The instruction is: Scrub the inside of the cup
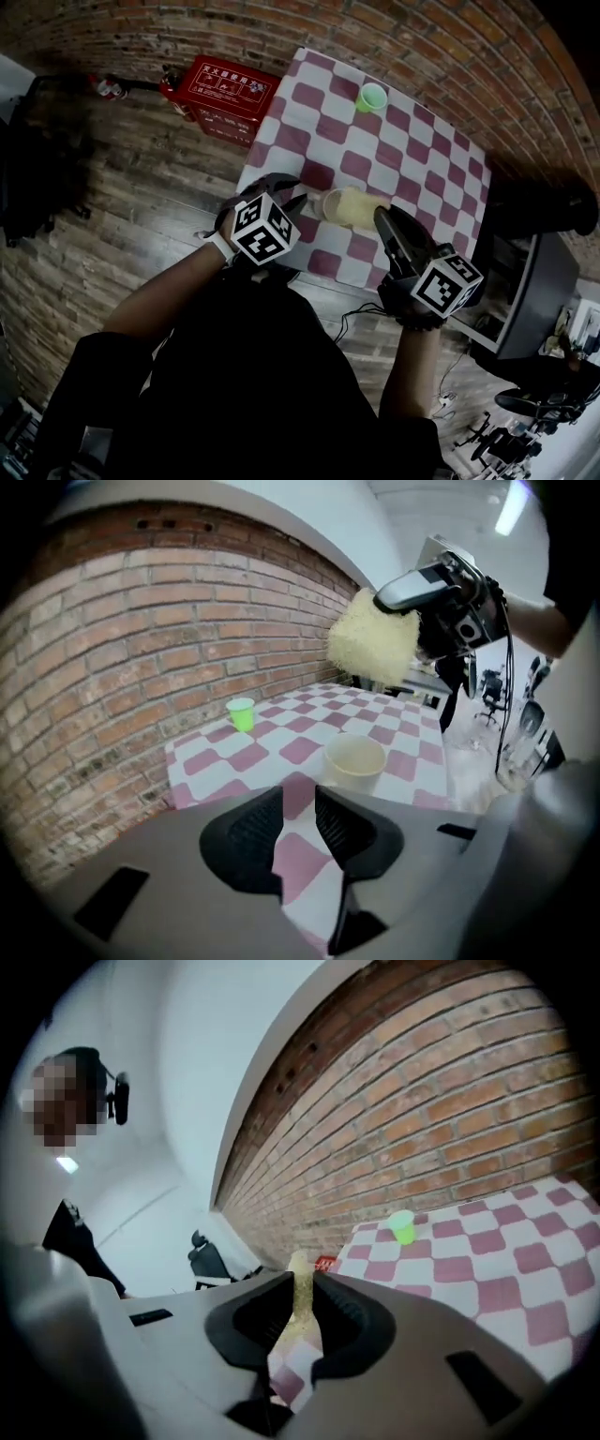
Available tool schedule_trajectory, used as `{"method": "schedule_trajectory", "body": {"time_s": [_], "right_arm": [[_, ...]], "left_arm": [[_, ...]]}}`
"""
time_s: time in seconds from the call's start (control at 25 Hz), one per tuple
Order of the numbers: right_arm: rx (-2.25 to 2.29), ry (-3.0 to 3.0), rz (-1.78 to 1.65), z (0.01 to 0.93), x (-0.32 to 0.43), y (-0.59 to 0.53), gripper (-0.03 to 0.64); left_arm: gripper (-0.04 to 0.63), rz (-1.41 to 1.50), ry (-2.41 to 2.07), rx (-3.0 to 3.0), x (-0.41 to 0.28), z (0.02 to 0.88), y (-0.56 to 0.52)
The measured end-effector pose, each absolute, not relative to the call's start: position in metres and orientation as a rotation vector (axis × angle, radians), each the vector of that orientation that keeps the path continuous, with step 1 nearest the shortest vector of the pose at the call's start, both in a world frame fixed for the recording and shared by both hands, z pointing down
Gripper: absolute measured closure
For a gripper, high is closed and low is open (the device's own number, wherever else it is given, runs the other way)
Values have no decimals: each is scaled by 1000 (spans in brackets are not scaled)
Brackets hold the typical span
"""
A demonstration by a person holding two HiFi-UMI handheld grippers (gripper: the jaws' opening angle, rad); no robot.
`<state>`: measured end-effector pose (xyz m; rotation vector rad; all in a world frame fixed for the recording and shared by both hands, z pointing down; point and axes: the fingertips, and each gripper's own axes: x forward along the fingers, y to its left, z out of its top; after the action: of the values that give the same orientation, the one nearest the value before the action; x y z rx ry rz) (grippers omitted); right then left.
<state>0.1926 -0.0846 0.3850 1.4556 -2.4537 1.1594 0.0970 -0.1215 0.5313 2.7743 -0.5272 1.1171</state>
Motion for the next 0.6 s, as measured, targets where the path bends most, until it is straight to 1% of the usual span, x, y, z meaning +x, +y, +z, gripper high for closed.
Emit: {"method": "schedule_trajectory", "body": {"time_s": [0.2, 0.4, 0.48, 0.6], "right_arm": [[1813, -2433, 1011, 357, 226, -70, 543], [2010, -2350, 612, 325, 234, -53, 543], [2018, -2359, 483, 311, 222, -47, 543], [2000, -2431, 451, 301, 198, -42, 543]], "left_arm": [[479, 1137, -778, 2920, 64, 487, -161], [479, 1265, -1044, 3087, 25, 442, -183], [479, 1170, -1090, 3074, 14, 427, -179], [479, 786, -1054, 2909, 9, 400, -169]]}}
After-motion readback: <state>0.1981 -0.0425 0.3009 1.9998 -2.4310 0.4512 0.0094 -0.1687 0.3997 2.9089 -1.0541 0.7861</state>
